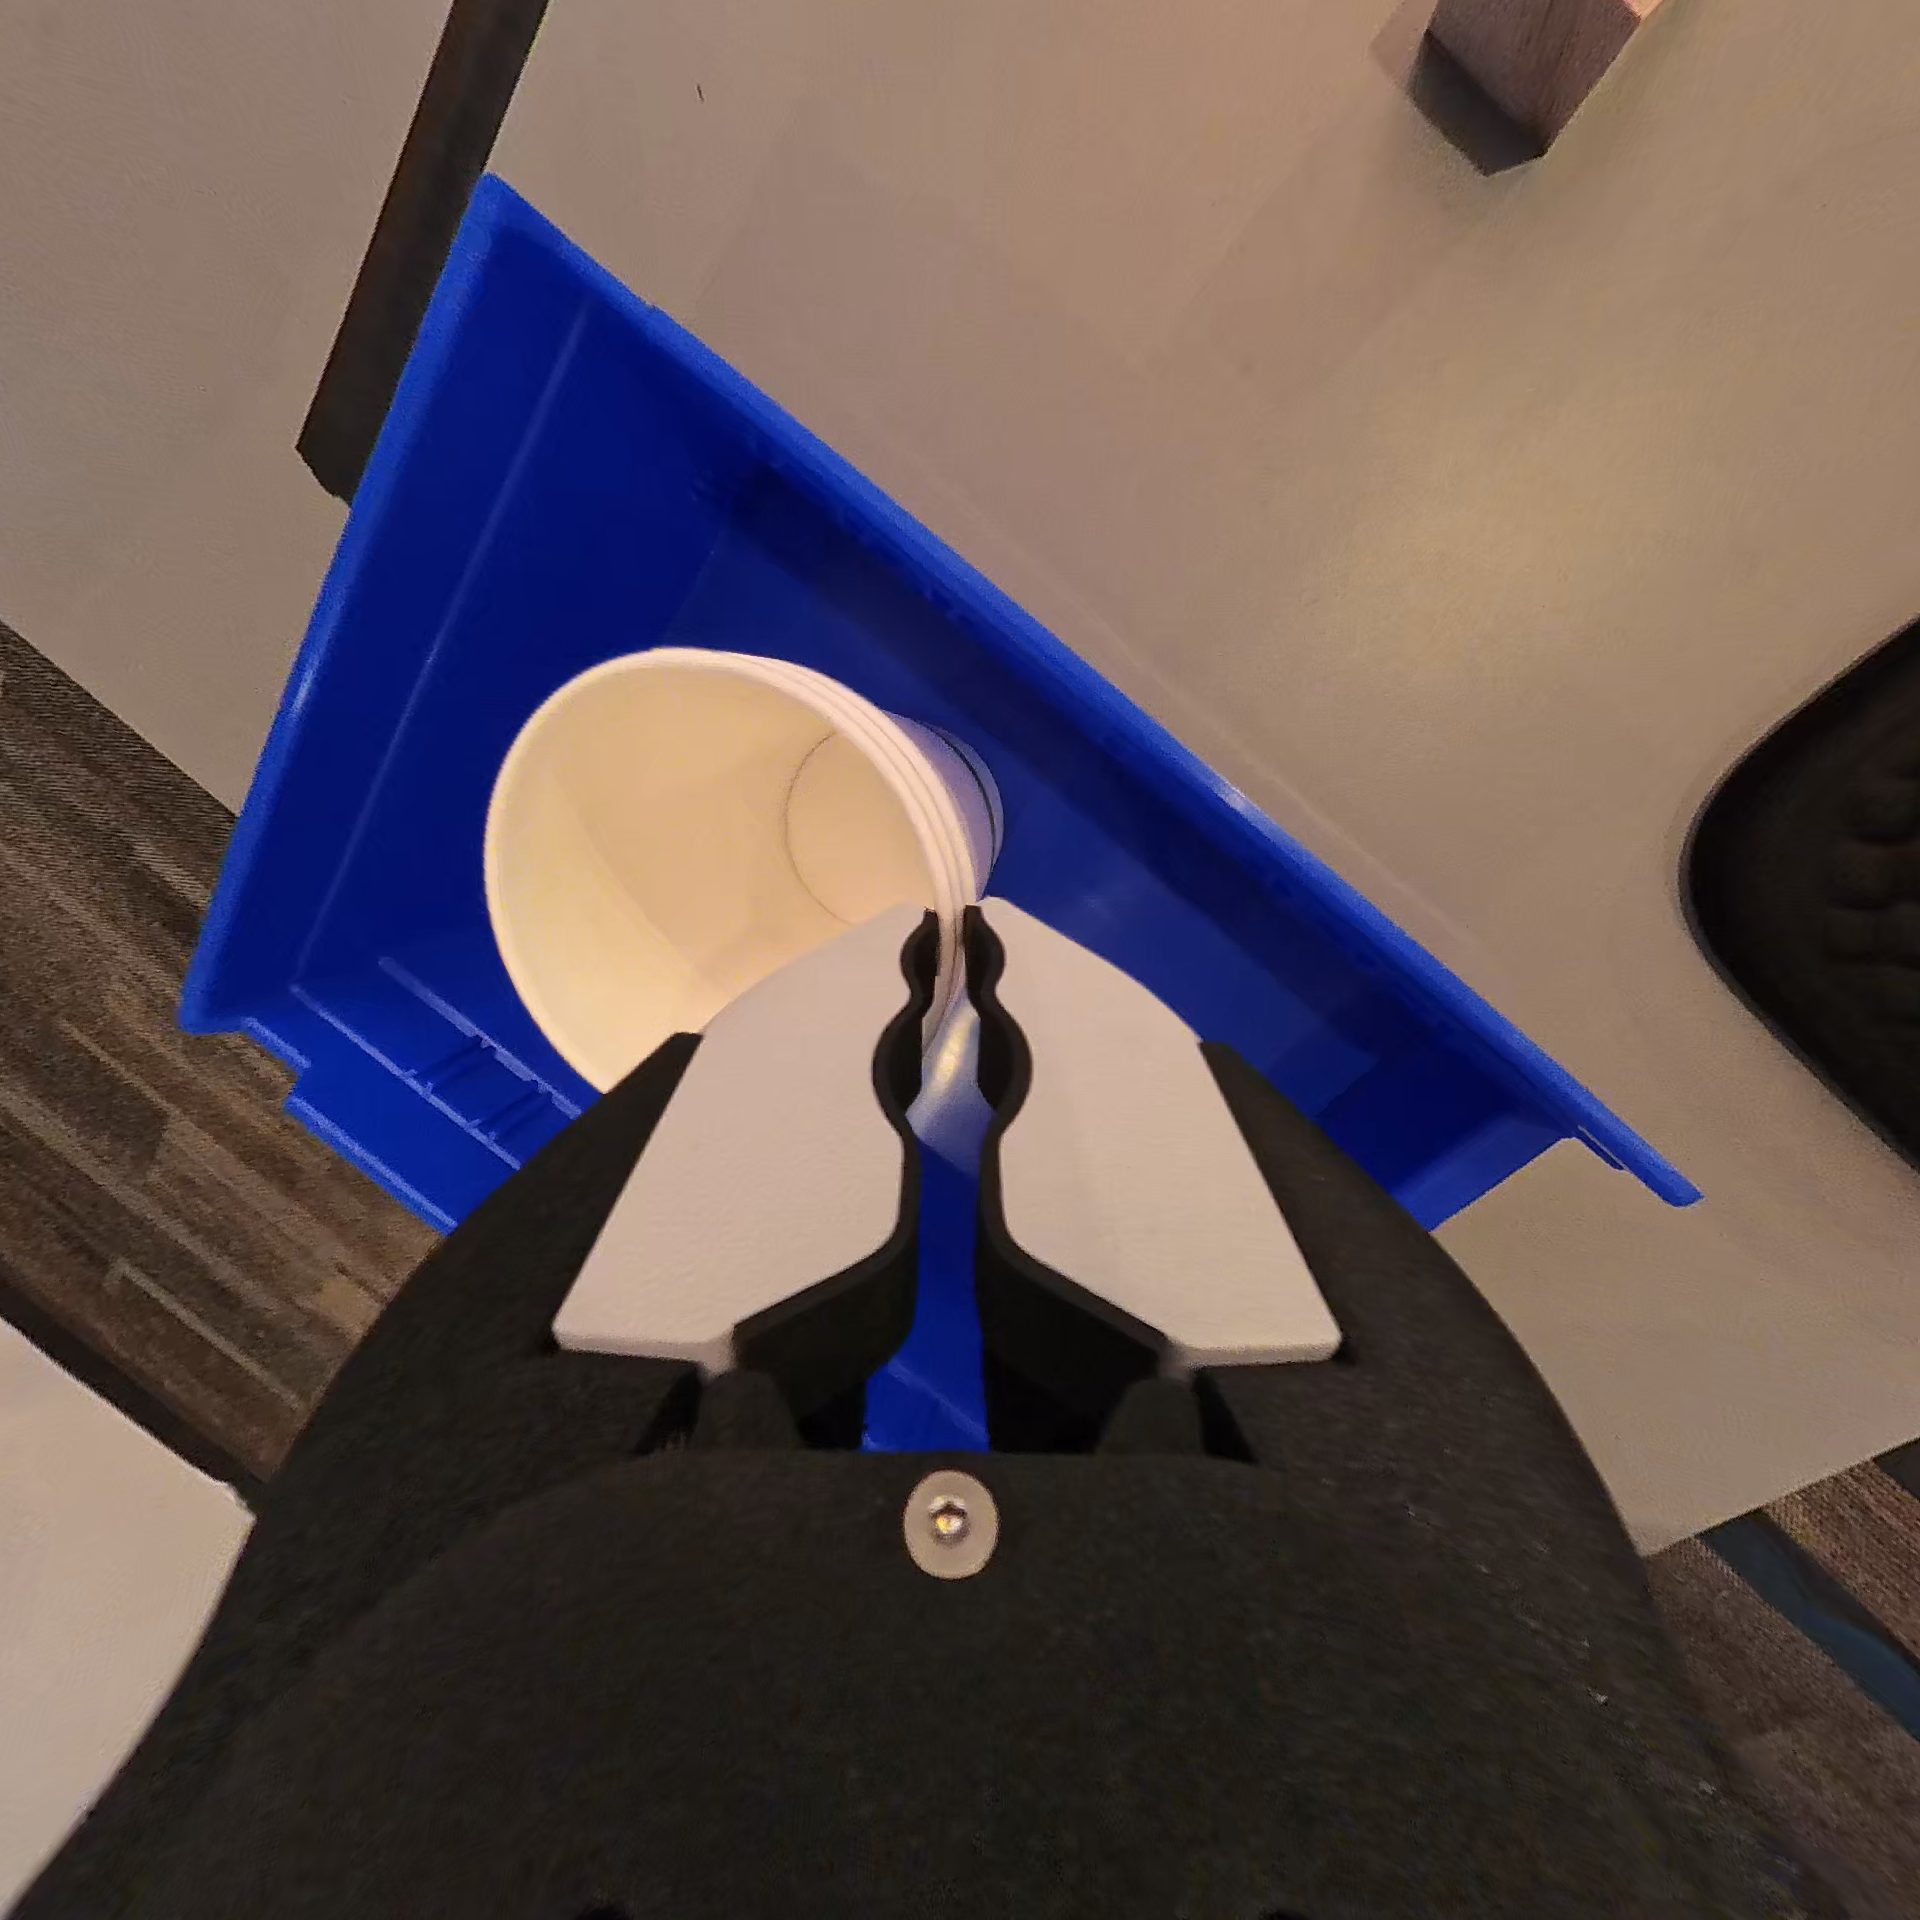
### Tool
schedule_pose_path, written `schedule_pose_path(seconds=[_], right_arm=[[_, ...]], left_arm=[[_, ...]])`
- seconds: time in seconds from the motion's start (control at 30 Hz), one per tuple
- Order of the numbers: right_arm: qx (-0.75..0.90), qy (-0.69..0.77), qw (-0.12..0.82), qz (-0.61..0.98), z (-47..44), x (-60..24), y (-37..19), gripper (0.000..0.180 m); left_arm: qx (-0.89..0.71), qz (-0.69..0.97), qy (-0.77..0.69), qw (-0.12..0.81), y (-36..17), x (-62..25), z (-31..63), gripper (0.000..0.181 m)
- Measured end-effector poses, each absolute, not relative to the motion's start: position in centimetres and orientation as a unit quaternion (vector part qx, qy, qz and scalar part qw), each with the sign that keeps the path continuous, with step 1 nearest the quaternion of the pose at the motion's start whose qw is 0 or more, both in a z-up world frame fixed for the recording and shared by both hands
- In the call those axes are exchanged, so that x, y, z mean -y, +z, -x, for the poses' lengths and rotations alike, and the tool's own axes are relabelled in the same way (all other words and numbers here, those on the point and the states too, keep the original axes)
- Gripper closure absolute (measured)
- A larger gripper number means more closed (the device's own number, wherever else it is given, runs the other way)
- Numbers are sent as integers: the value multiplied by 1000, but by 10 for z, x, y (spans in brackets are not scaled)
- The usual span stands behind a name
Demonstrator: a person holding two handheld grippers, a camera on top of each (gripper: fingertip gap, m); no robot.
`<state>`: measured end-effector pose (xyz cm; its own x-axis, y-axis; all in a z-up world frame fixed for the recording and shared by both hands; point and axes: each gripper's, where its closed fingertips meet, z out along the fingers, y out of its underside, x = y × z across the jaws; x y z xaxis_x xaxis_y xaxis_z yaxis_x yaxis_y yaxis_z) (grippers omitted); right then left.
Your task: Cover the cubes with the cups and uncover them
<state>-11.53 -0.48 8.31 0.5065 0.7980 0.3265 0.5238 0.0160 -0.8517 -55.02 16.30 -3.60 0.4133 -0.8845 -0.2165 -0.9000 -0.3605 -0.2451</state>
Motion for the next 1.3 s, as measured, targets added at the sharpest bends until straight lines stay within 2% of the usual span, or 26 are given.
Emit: schedule_pose_path(seconds=[0.37,0.87,1.03,1.13,1.3], right_arm=[[480,134,523,692,113,5,81,150],[482,134,519,694,108,8,79,150],[484,132,517,694,107,9,78,151],[486,132,516,693,108,10,77,150],[488,129,511,696,108,10,75,150]], left_arm=[[-521,834,-22,179,-21,-159,546,175],[-524,837,-51,146,-26,-139,540,176],[-523,840,-63,128,-31,-134,538,170],[-527,838,-69,124,-32,-132,536,177],[-528,839,-65,119,-31,-132,536,177]])
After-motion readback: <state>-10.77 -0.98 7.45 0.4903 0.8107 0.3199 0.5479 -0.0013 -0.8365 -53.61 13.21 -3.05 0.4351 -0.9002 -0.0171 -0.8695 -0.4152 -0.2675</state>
